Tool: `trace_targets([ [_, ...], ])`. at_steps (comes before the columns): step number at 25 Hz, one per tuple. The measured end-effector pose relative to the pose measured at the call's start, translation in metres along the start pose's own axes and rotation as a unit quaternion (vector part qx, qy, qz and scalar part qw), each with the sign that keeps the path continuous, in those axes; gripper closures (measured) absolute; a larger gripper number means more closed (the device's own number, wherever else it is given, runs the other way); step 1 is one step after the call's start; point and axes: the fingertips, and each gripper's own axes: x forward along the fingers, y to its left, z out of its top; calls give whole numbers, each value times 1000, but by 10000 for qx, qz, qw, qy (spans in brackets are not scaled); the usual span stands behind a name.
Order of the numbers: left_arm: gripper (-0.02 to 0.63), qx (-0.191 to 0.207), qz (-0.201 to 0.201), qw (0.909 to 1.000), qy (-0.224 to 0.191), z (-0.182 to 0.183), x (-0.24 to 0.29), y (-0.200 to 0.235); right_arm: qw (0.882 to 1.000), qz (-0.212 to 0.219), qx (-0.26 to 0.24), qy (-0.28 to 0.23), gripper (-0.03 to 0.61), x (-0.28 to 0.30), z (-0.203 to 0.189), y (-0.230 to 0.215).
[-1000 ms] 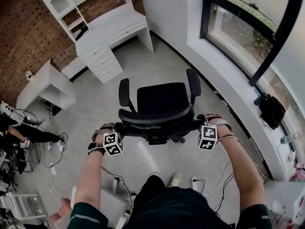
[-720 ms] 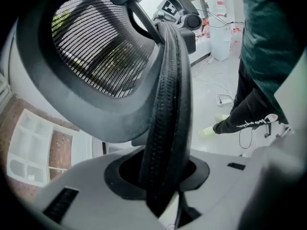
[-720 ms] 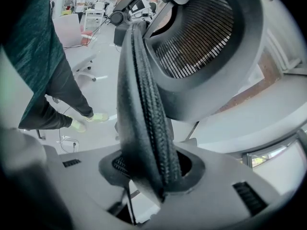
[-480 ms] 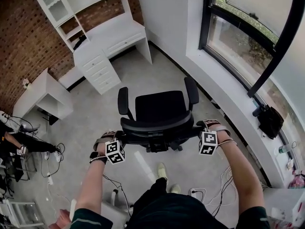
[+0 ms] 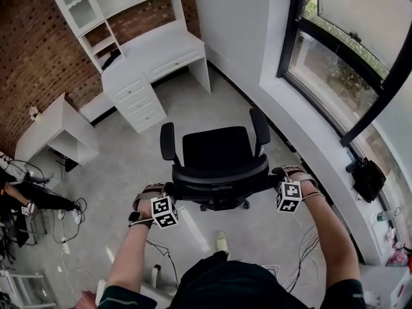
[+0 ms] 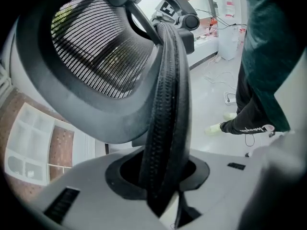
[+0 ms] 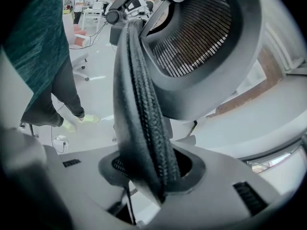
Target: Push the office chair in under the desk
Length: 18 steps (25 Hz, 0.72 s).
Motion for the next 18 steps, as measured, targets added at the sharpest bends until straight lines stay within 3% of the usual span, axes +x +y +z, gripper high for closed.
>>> trace_targets([
  [18,492,-141,75,9998,98,-25,46,99,9998,-150,31,-126,442,65,22,-105],
])
